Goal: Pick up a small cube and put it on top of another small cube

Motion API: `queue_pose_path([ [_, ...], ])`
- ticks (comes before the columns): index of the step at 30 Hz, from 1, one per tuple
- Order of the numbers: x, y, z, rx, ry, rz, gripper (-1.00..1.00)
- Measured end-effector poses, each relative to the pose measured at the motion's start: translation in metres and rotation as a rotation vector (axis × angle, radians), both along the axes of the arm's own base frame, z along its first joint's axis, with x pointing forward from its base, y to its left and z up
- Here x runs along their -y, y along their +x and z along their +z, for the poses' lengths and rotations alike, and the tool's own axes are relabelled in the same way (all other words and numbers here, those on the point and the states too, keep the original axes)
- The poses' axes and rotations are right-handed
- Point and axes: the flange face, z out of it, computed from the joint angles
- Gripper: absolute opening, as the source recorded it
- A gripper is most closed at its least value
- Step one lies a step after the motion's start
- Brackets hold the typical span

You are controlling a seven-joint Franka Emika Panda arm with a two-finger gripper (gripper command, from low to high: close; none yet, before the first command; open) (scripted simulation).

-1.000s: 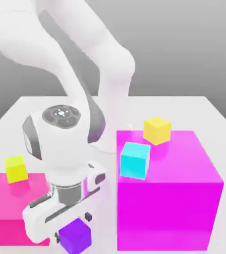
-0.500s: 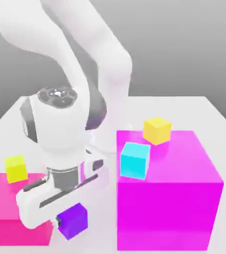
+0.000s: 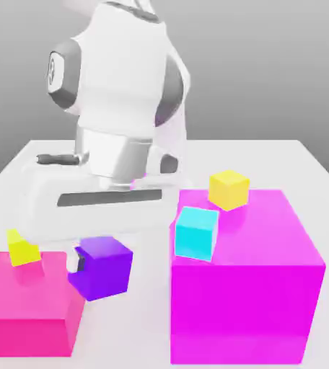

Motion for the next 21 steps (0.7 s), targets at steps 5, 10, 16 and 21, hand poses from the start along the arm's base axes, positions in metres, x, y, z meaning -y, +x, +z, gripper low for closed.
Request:
queue_pose_path([
  [5, -0.035, -0.004, 0.027, -0.034, 0.031, 0.009, -1.0],
  [10, -0.056, -0.012, 0.058, -0.062, 0.058, 0.003, -1.0],
  [16, -0.061, -0.026, 0.093, -0.093, 0.088, -0.026, -1.0],
  [21, -0.061, -0.037, 0.11, -0.134, 0.111, -0.02, -1.0],
])
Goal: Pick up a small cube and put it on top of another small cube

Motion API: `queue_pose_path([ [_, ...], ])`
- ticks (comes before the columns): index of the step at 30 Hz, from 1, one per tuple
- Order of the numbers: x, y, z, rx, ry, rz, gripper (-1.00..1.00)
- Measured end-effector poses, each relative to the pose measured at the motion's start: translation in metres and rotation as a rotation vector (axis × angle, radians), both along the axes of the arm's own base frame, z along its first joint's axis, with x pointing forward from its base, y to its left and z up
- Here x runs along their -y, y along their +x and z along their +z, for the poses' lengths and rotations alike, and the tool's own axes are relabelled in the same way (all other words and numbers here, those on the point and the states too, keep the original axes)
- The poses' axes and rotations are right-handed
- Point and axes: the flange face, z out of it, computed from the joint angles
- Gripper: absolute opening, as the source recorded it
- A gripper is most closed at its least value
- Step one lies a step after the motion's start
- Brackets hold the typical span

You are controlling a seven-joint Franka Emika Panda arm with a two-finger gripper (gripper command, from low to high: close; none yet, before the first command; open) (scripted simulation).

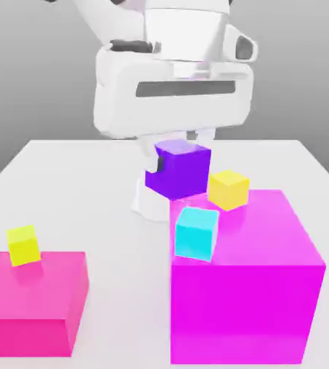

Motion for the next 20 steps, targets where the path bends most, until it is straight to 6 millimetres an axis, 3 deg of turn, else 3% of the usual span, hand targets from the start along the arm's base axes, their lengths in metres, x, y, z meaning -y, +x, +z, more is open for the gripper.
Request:
queue_pose_path([
  [7, -0.012, -0.011, -0.002, -0.081, 0.027, 0.113, -1.0],
  [9, -0.02, -0.011, -0.024, -0.089, 0.026, 0.155, -1.0],
  [11, -0.022, -0.011, -0.058, -0.09, 0.026, 0.167, -1.0],
  [12, -0.022, -0.012, -0.067, -0.09, 0.027, 0.17, 1.0],
  [18, -0.023, -0.012, -0.071, -0.092, 0.03, 0.172, 1.0],
  [20, -0.022, -0.011, -0.051, -0.094, 0.03, 0.17, 1.0],
])
